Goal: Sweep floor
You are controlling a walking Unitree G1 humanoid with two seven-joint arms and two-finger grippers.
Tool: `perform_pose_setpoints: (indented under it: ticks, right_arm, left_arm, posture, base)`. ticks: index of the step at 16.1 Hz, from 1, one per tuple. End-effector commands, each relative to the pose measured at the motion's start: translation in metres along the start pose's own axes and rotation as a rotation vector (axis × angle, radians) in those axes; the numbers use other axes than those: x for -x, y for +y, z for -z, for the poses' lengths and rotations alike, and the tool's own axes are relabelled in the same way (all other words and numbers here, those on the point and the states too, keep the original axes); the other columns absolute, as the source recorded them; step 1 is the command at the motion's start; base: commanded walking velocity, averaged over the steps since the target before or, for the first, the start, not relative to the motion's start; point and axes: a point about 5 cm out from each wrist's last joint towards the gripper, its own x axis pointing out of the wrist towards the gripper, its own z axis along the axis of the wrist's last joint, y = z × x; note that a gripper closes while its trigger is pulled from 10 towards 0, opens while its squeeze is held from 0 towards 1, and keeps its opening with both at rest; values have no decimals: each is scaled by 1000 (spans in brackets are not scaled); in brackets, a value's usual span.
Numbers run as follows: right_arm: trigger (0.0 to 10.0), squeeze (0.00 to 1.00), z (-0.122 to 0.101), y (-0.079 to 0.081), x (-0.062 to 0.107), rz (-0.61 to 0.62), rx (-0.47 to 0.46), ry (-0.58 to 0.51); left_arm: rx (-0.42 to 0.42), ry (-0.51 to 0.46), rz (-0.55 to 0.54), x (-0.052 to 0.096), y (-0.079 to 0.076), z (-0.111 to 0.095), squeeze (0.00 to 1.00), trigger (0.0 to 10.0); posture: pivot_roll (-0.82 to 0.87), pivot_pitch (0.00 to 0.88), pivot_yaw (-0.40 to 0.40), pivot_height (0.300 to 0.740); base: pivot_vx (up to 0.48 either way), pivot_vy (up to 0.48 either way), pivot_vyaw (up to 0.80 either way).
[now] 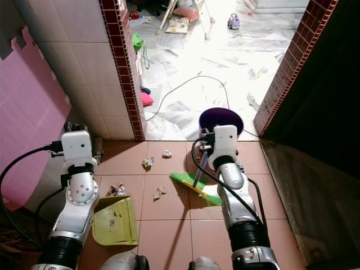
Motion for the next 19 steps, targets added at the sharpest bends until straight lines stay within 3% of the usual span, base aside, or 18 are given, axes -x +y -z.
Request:
perform_pose_setpoints:
  ticks: [1, 5, 15, 19]
  right_arm:
    - [10000, 0, -3, 2, -1, -10, -17, -18]
    - [10000, 0, -5, 2, 0, -24, -35, -36]
    - [10000, 0, -3, 1, 2, -24, -25, -30]
    - [10000, 0, -3, 1, 2, -25, -22, -29]
  left_arm:
    - [18, -26, -8, -5, -3, -7, 0, 10000]
    - [59, -72, -41, -13, -1, -23, 0, 10000]
    - [65, -77, -48, -13, -4, -24, 0, 10000]
    - [62, -86, -41, -14, -4, -24, 0, 10000]
  posture:
    - [-112, 0, 39, 740]
    - [-112, 0, 37, 740]
    - [-109, 0, 28, 740]
    - [-108, 0, 25, 740]
  base:
    - [0, 0, 0]
    - [0, 0, 0]
    - [0, 0, 0]
    - [275, 0, 0]
